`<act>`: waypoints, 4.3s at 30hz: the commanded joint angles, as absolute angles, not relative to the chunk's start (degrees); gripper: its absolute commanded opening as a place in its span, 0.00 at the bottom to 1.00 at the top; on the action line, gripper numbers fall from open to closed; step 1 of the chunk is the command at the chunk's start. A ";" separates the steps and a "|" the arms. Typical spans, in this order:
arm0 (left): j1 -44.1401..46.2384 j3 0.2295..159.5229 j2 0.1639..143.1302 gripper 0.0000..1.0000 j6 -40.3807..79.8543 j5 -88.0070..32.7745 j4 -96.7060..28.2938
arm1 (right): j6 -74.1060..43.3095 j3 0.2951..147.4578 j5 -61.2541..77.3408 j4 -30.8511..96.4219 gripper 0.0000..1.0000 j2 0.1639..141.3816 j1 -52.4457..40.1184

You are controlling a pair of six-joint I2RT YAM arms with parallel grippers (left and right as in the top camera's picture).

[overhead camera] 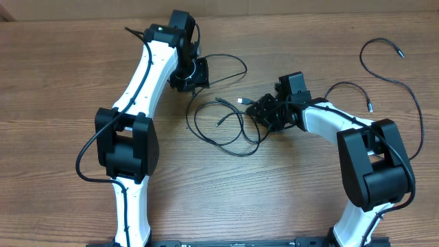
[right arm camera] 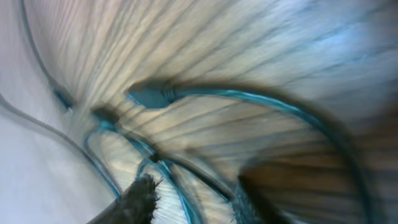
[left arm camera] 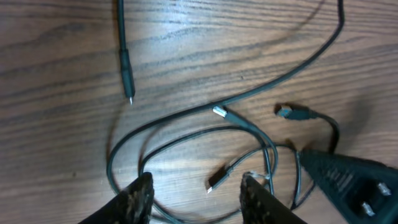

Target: Untangle cables

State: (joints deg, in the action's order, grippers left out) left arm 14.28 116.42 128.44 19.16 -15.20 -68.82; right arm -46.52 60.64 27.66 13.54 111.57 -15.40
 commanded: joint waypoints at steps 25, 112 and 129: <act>9.17 99.09 128.14 0.04 20.23 5.06 -58.26 | -43.33 59.96 28.91 14.02 0.63 112.20 -15.90; 4.21 99.04 128.14 0.16 24.84 -2.79 -59.83 | -34.44 72.88 22.04 27.68 0.04 118.74 -44.47; 4.19 94.17 128.14 0.07 24.49 3.88 -62.76 | -26.50 80.86 33.58 9.61 0.04 117.89 -33.65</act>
